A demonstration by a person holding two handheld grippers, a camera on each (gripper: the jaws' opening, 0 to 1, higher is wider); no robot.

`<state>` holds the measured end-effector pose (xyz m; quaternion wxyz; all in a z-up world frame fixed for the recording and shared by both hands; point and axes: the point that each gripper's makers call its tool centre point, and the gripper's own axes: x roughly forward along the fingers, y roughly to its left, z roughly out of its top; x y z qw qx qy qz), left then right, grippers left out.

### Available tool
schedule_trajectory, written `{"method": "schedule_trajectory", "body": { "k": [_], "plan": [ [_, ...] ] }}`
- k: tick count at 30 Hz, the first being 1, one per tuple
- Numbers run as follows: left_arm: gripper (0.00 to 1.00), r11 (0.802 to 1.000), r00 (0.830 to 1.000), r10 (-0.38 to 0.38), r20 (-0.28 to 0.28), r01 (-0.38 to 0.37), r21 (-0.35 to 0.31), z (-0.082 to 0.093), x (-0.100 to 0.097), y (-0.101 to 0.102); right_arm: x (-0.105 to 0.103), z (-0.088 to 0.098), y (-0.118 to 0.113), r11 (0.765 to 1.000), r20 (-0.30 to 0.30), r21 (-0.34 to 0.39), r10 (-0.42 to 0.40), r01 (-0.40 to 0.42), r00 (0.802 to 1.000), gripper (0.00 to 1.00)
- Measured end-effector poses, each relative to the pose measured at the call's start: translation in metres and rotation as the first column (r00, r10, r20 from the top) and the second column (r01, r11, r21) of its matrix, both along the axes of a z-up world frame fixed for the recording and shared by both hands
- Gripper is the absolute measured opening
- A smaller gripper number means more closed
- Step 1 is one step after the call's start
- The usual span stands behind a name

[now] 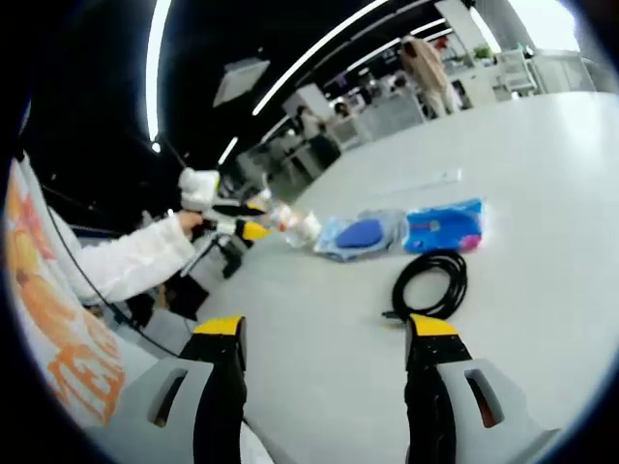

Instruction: Arrange the tabletop items into an orderly group along one side of the table until the central work area is clear of visible clutter.

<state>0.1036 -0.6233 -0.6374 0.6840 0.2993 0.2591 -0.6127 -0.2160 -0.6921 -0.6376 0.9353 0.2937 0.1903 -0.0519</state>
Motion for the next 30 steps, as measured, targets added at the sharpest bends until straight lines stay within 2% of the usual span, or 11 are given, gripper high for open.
{"method": "schedule_trajectory", "body": {
  "k": [1, 4, 7, 9, 13, 14, 16, 18, 21, 25, 30],
  "plan": [
    [0.72, 1.0, 1.0, -0.001, 0.008, 0.001, -0.03, 0.003, 0.0, 0.003, -0.001, 0.001, 0.0, 1.0, -0.001, -0.006, -0.005, 0.005, 1.0, 0.7],
    [0.84, 0.998, 1.0, 0.008, 0.025, -0.006, -0.06, 0.008, -0.002, 0.013, -0.002, 0.002, 0.001, 1.0, -0.007, -0.015, -0.008, 0.008, 1.0, 0.76],
    [0.93, 0.994, 0.999, 0.048, -0.012, -0.049, -0.094, 0.011, -0.003, 0.025, -0.005, 0.002, 0.005, 1.0, -0.025, -0.012, -0.011, 0.011, 1.0, 0.8],
    [0.95, 0.991, 0.995, 0.09, -0.036, -0.094, -0.098, 0.011, -0.002, 0.037, -0.006, 0.003, 0.009, 1.0, -0.023, -0.022, -0.007, 0.006, 1.0, 0.81],
    [0.93, 0.978, 0.977, 0.185, -0.108, -0.193, -0.075, 0.008, -0.001, 0.066, -0.009, 0.002, 0.016, 0.999, -0.034, -0.034, 0.003, -0.005, 0.999, 0.82],
    [0.93, 0.975, 0.97, 0.198, -0.143, -0.21, -0.072, 0.007, -0.004, 0.073, -0.009, 0.002, 0.018, 0.999, -0.037, -0.037, 0.005, -0.006, 0.999, 0.82],
    [0.96, 0.971, 0.963, 0.209, -0.173, -0.224, -0.078, 0.007, -0.008, 0.082, -0.011, 0.001, 0.02, 0.999, -0.041, -0.04, 0.007, -0.008, 0.999, 0.82],
    [1.0, 0.968, 0.959, 0.217, -0.18, -0.235, -0.087, 0.006, -0.01, 0.092, -0.013, 0.0, 0.021, 0.999, -0.052, -0.037, 0.0, -0.002, 0.999, 0.83],
    [1.0, 0.965, 0.958, 0.225, -0.176, -0.244, -0.094, 0.004, -0.014, 0.109, -0.016, -0.002, 0.022, 0.999, -0.07, -0.04, -0.008, 0.005, 0.998, 0.85],
    [1.0, 0.959, 0.948, 0.246, -0.201, -0.268, -0.094, -0.006, -0.008, 0.127, -0.02, -0.004, 0.023, 0.999, -0.087, -0.049, -0.012, 0.008, 0.996, 0.86],
    [1.0, 0.959, 0.944, 0.263, -0.199, -0.279, -0.056, -0.015, -0.011, 0.146, -0.025, -0.008, 0.024, 0.999, -0.109, -0.043, -0.023, 0.018, 0.994, 0.85]
  ]
}}
